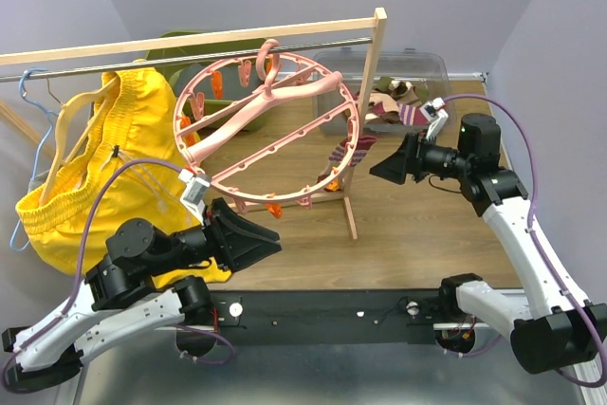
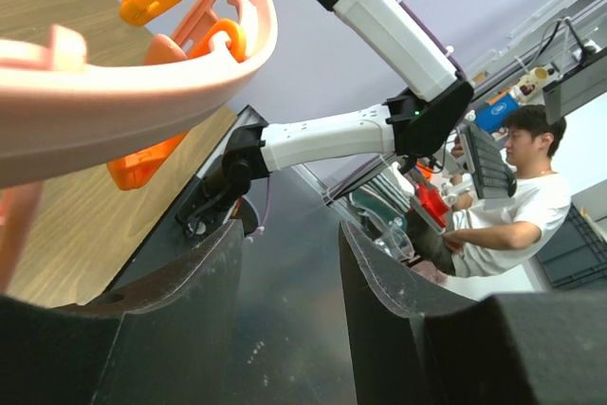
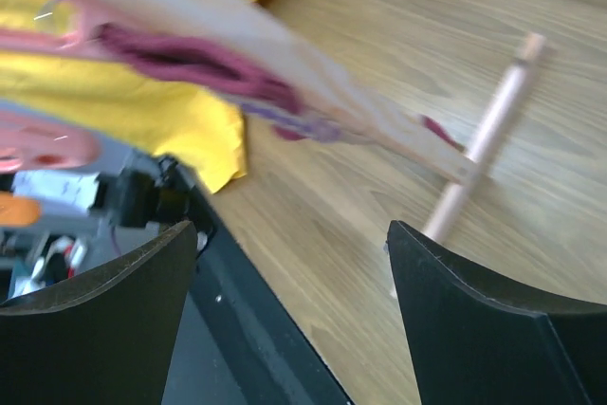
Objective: Remove the socks clipped to the hanger
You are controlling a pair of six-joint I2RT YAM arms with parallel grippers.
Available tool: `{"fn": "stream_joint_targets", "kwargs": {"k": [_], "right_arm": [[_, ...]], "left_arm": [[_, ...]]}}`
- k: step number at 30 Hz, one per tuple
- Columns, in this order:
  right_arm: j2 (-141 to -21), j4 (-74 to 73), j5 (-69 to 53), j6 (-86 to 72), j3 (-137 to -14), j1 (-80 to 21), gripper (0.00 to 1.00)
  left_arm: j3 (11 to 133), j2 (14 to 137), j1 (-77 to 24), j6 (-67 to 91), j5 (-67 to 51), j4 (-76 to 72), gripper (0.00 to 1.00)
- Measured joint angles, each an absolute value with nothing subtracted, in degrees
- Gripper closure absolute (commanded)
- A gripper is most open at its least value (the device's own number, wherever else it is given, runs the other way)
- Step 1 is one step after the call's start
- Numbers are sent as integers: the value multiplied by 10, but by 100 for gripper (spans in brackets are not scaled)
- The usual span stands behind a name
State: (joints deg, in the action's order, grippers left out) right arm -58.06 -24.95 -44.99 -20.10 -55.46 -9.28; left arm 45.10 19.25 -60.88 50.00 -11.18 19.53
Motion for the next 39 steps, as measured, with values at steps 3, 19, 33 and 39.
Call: {"fn": "stream_joint_targets", "kwargs": {"k": [3,19,33,39], "right_arm": [[-589,-228,-475,-194,-561,-116,21],[-676,-181,-505,-161,-655,-126,43],[-687,-208,-506,-132,-666,-165,99],[-650,-246,-511,-135,-666,-176,99]], "left_arm": [[451,189,-609,505,-112,193,47],[451,186,-609,509,-112,191,47],[448,184,-609,509,-114,184,62],[448,184,-609,504,-144,166,70]]}}
